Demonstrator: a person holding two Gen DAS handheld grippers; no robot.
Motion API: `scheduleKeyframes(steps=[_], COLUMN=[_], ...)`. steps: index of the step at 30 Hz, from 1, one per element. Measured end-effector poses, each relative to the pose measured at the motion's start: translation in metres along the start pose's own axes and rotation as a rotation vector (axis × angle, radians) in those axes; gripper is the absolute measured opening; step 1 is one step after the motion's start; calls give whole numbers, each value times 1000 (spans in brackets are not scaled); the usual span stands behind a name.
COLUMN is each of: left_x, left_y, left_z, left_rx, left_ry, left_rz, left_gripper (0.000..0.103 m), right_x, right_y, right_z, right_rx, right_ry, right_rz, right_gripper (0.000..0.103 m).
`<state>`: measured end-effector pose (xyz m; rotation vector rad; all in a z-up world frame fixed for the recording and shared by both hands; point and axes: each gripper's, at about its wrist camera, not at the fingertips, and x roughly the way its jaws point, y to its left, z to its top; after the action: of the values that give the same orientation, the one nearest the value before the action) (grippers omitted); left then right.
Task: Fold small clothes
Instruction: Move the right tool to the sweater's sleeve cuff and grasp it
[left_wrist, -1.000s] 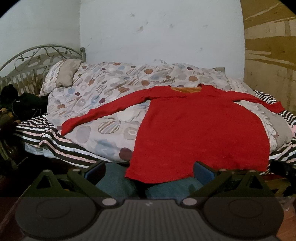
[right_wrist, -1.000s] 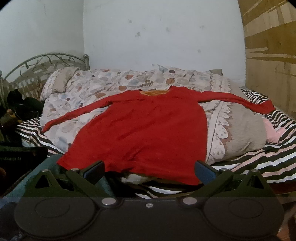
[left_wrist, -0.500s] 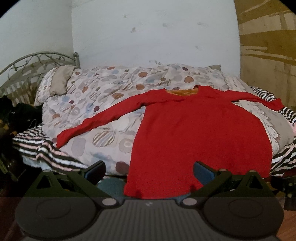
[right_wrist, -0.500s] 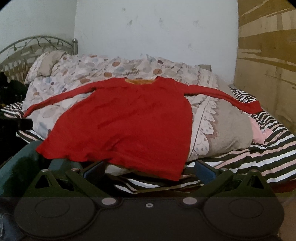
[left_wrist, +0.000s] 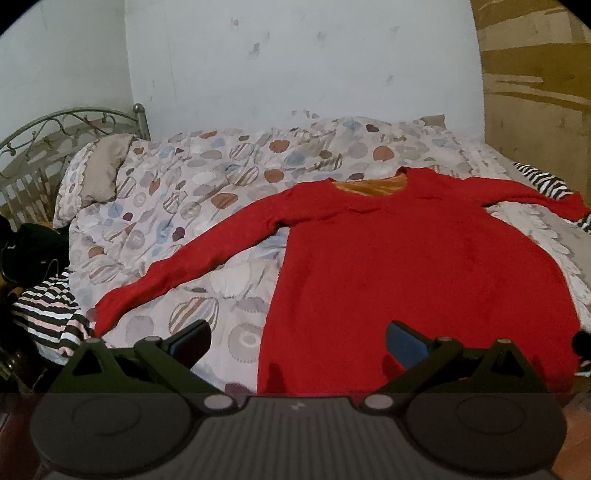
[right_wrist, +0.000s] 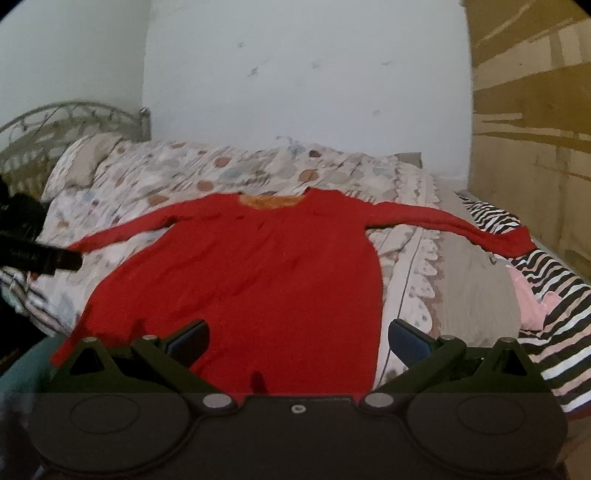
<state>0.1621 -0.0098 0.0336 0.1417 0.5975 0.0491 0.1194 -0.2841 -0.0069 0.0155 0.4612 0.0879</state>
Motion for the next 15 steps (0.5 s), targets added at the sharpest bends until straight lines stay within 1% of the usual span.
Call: scheduleKeyframes(steps=[7,11,14,15], left_x=[53,84,107,115], left_y=[-2,-7,-13,-16], left_z=[27,44,55,58], left_rx=[20,22,22,22], left_ry=[35,44,49,50], left_rz=[6,0,-6,-9], left_gripper=[103,103,103,103], right_x=[43,66,85,92], right_y=[-19,-36,-56,-63], right_z=[15,24,33,36], right_rx=[72,95,111,124], right_ry=[-11,-21,-41,-36], right_rz=[-68,-103,-138,-148], right_gripper=[103,103,103,103])
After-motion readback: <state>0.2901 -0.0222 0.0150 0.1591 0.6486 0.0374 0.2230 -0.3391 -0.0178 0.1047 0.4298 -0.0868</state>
